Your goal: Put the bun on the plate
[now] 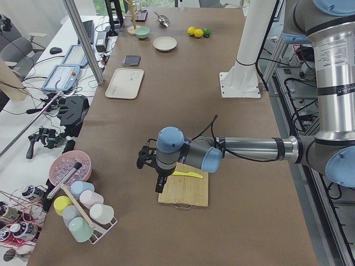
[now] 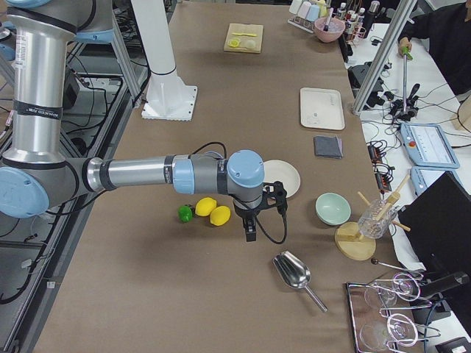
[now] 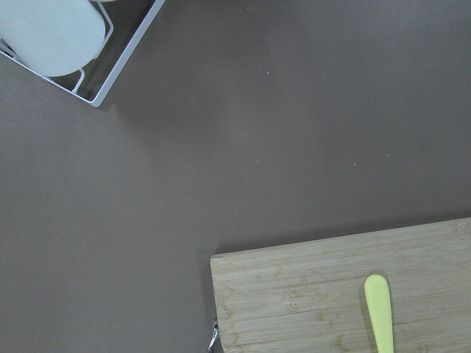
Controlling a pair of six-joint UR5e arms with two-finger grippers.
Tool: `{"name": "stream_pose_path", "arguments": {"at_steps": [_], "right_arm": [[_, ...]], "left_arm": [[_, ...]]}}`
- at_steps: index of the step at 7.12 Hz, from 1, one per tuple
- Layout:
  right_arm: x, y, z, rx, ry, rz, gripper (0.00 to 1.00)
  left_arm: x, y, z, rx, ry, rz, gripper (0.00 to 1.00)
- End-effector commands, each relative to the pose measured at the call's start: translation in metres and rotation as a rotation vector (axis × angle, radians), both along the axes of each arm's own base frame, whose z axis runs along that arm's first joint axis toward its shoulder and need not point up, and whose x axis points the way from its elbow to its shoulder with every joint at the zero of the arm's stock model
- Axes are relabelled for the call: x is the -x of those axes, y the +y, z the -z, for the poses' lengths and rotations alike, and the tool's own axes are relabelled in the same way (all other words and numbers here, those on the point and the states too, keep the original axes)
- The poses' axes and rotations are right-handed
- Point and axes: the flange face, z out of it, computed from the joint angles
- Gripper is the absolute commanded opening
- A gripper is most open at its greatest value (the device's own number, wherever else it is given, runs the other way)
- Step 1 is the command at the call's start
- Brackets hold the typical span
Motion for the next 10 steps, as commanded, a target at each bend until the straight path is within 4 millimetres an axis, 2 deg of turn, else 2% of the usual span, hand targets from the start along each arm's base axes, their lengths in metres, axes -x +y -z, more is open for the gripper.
{"name": "stream_pose_path", "arguments": {"at_steps": [1, 3, 4, 5, 6, 7, 8, 9, 10], "right_arm": [[0.001, -0.001, 0.003, -0.001, 0.0, -0.004, 1.0], [0.001, -0.003, 0.005, -0.004, -0.001, -0.006, 1.0], [0.001, -0.003, 0.005, -0.002, -0.001, -0.004, 1.0], [0.002, -0.003, 0.006, -0.005, -0.002, -0.003, 1.0], [0.004, -0.003, 0.009, -0.006, -0.028, 0.0, 1.0], [0.006, -0.003, 0.011, -0.006, -0.036, 0.0, 1.0], [0.008, -0.004, 0.011, -0.006, -0.037, 0.006, 1.0], [0.011, -0.005, 0.011, -0.006, -0.037, 0.012, 1.0], [0.011, -0.004, 0.011, -0.006, -0.037, 0.012, 1.0]], "left_arm": [[-0.001, -0.002, 0.005, 0.0, 0.006, 0.009, 0.98], [-0.002, -0.006, 0.019, 0.018, 0.023, 0.05, 0.98], [-0.017, -0.01, 0.027, 0.028, 0.031, 0.041, 0.97], [-0.054, -0.023, 0.048, 0.068, 0.052, 0.056, 0.97], [-0.101, -0.028, 0.056, 0.087, 0.051, 0.045, 0.97], [-0.141, -0.026, 0.066, 0.105, 0.058, 0.077, 0.97], [-0.183, -0.018, 0.074, 0.119, 0.08, 0.109, 0.97], [-0.217, -0.009, 0.077, 0.111, 0.072, 0.106, 0.97], [-0.236, -0.002, 0.078, 0.111, 0.065, 0.097, 0.95]]}}
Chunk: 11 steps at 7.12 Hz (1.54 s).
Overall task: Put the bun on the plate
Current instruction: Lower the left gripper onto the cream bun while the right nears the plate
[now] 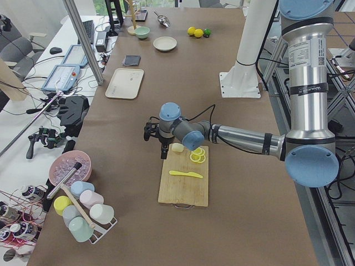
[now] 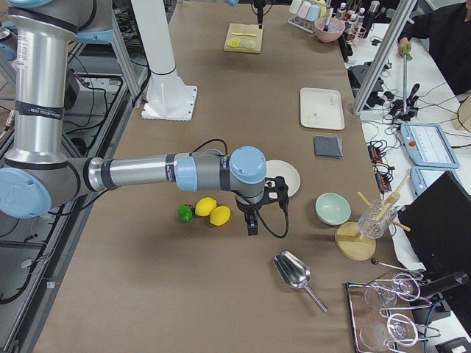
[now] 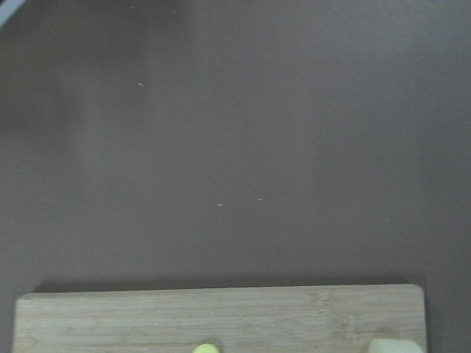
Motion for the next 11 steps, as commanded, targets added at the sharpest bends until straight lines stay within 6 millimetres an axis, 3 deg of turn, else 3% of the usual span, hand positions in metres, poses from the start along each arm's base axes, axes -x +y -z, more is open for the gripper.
{"name": "stream_pose_path", "arguments": {"at_steps": [1, 3, 6, 7, 8, 9, 10, 11], "right_arm": [[0.003, 0.0, 0.0, 0.0, -0.005, 0.006, 1.0], [0.005, 0.001, 0.0, 0.004, -0.01, 0.01, 1.0], [0.058, -0.008, 0.001, 0.073, -0.007, 0.068, 0.99], [0.081, -0.021, 0.004, 0.09, -0.008, 0.082, 0.99], [0.108, -0.048, 0.001, 0.095, -0.011, 0.091, 0.98], [0.144, -0.075, 0.001, 0.103, -0.019, 0.089, 0.98], [0.162, -0.086, -0.018, 0.088, -0.033, 0.081, 0.95], [0.187, -0.103, -0.017, 0.098, -0.047, 0.056, 0.94]], "left_arm": [[-0.039, 0.014, 0.004, 0.0, 0.001, -0.018, 0.95], [-0.056, 0.022, 0.006, -0.003, 0.005, -0.054, 0.93], [-0.068, 0.024, 0.013, 0.006, 0.016, -0.06, 0.93], [-0.07, 0.021, 0.023, 0.004, 0.032, -0.049, 0.93], [-0.07, 0.023, 0.039, -0.011, 0.051, -0.057, 0.93], [-0.069, 0.023, 0.041, -0.013, 0.053, -0.055, 0.92], [-0.064, 0.025, 0.043, -0.014, 0.055, -0.05, 0.92], [-0.062, 0.026, 0.044, -0.017, 0.056, -0.048, 0.93]]}}
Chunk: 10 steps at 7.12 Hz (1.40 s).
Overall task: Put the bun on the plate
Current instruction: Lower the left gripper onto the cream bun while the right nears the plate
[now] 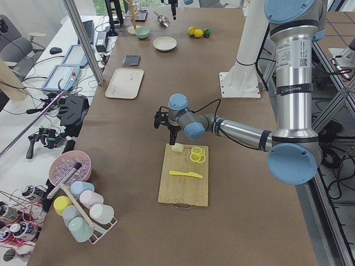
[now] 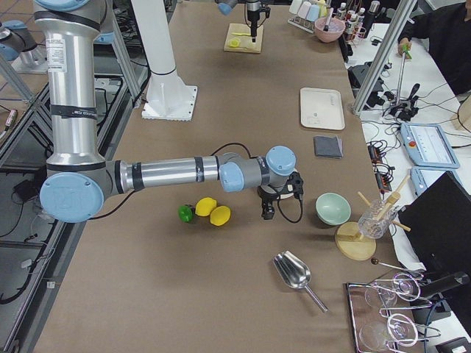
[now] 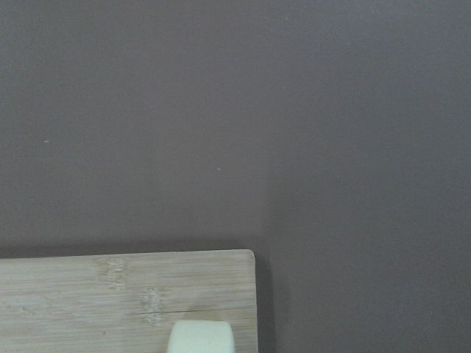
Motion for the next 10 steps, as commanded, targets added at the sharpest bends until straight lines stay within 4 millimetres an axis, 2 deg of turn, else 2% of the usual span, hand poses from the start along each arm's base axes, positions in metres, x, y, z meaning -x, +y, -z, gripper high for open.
{"name": "stream_pose_path", "arguments": {"at_steps": [1, 2, 3, 4, 6, 8, 10], "right_arm": [[0.064, -0.025, -0.006, 0.01, -0.016, -0.002, 0.9], [0.078, -0.036, -0.021, 0.005, -0.017, 0.015, 0.87], [0.092, -0.055, -0.009, 0.014, -0.027, -0.01, 0.85], [0.103, -0.054, -0.012, 0.02, -0.007, -0.01, 0.78], [0.117, -0.067, -0.006, 0.041, -0.008, -0.021, 0.72], [0.123, -0.068, -0.008, 0.081, -0.002, -0.04, 0.62], [0.124, -0.068, -0.008, 0.107, -0.006, -0.054, 0.21]], "left_arm": [[0.005, 0.002, 0.005, -0.007, 0.006, 0.005, 0.93], [0.006, 0.003, 0.007, -0.009, 0.008, 0.005, 0.93], [0.005, 0.003, 0.006, -0.009, 0.008, 0.005, 0.93], [0.006, 0.003, 0.006, -0.008, 0.005, 0.008, 0.94], [0.008, 0.005, 0.004, -0.007, 0.0, 0.01, 0.94], [0.008, 0.005, 0.003, -0.008, -0.001, 0.013, 0.94], [0.008, 0.005, 0.004, -0.01, 0.0, 0.012, 0.94]]}}
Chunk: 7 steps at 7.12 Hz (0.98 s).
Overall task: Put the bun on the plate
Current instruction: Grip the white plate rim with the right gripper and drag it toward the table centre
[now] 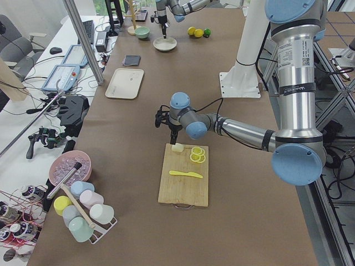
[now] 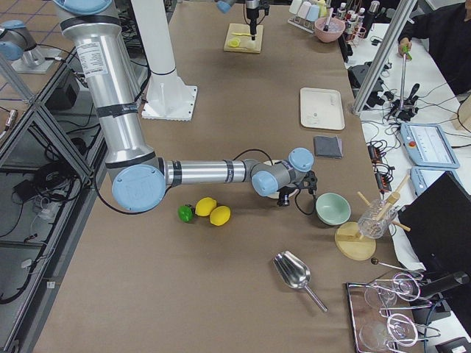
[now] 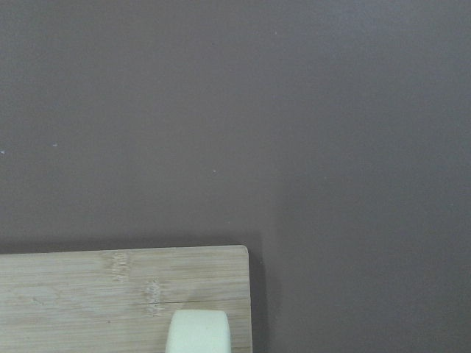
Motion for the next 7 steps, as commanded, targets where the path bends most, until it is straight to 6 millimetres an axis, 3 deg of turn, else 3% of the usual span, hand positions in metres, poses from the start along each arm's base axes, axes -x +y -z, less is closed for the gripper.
{"name": "stream_pose_path", "arguments": {"at_steps": [1, 2, 3, 4, 6, 7], "right_arm": [[0.001, 0.001, 0.0, 0.022, -0.008, -0.007, 0.08], [0.001, 0.001, 0.001, 0.027, -0.011, -0.008, 0.0], [0.002, 0.001, 0.003, 0.031, -0.022, -0.004, 0.0], [0.006, 0.002, 0.022, 0.065, -0.075, -0.008, 0.0], [0.016, 0.001, 0.094, 0.098, -0.149, -0.062, 0.0], [0.032, 0.008, 0.133, 0.135, -0.209, -0.045, 0.0]], "left_arm": [[0.0, 0.0, 0.001, -0.002, 0.001, 0.0, 0.93], [0.0, 0.0, 0.0, -0.001, 0.0, 0.0, 0.94], [0.0, 0.0, 0.0, -0.001, 0.0, 0.0, 0.94], [0.0, 0.0, 0.002, -0.002, 0.002, 0.001, 0.94], [-0.005, 0.002, 0.004, 0.019, 0.009, 0.012, 0.94], [-0.017, 0.008, 0.003, 0.027, 0.006, -0.007, 0.94]]}}
